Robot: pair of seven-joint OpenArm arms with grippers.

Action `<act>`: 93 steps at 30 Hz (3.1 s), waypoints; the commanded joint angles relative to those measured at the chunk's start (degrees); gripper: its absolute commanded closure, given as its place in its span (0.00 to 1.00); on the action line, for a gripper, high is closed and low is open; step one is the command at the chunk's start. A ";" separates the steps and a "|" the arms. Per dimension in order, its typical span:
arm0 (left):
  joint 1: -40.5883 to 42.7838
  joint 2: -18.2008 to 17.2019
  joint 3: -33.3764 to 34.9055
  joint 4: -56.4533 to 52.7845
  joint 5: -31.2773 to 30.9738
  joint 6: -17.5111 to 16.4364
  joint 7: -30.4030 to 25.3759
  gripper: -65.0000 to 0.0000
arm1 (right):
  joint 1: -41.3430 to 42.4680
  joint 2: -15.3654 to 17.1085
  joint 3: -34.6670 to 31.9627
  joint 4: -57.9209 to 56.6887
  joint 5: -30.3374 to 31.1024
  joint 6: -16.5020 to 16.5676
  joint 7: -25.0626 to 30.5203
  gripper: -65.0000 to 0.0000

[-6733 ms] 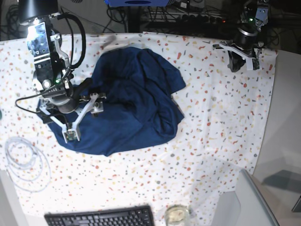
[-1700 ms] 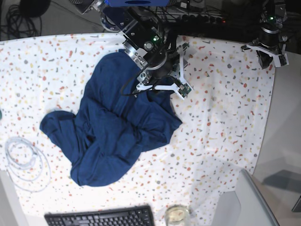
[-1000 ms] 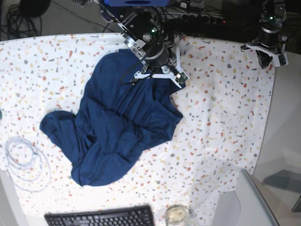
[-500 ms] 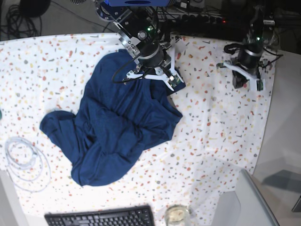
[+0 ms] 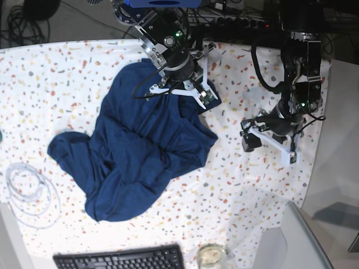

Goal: Layout the t-shirt on the table in an organized manner, then fold the t-shirt properly
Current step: 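Grasp another shirt edge with the left gripper, then lift the shirt with both grippers and shake it out over the table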

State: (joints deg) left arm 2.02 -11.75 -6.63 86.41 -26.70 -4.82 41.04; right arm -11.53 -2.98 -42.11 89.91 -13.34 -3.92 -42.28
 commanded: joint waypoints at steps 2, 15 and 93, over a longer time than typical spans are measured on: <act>-2.15 0.63 -0.09 0.40 -0.60 -4.10 0.77 0.21 | -2.58 2.41 -0.57 1.65 0.73 3.62 1.01 1.00; -15.87 3.88 13.80 -20.61 -0.42 -10.61 0.94 0.22 | -2.67 3.91 -0.31 1.65 0.73 3.62 1.01 1.00; -27.82 12.50 16.00 -17.53 21.82 -10.52 2.88 1.00 | 19.31 -0.40 4.00 -19.71 0.46 16.80 8.48 0.43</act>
State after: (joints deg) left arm -24.10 0.62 9.43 67.88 -4.54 -15.27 45.04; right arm 6.55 -2.83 -38.26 68.82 -12.73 13.28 -34.92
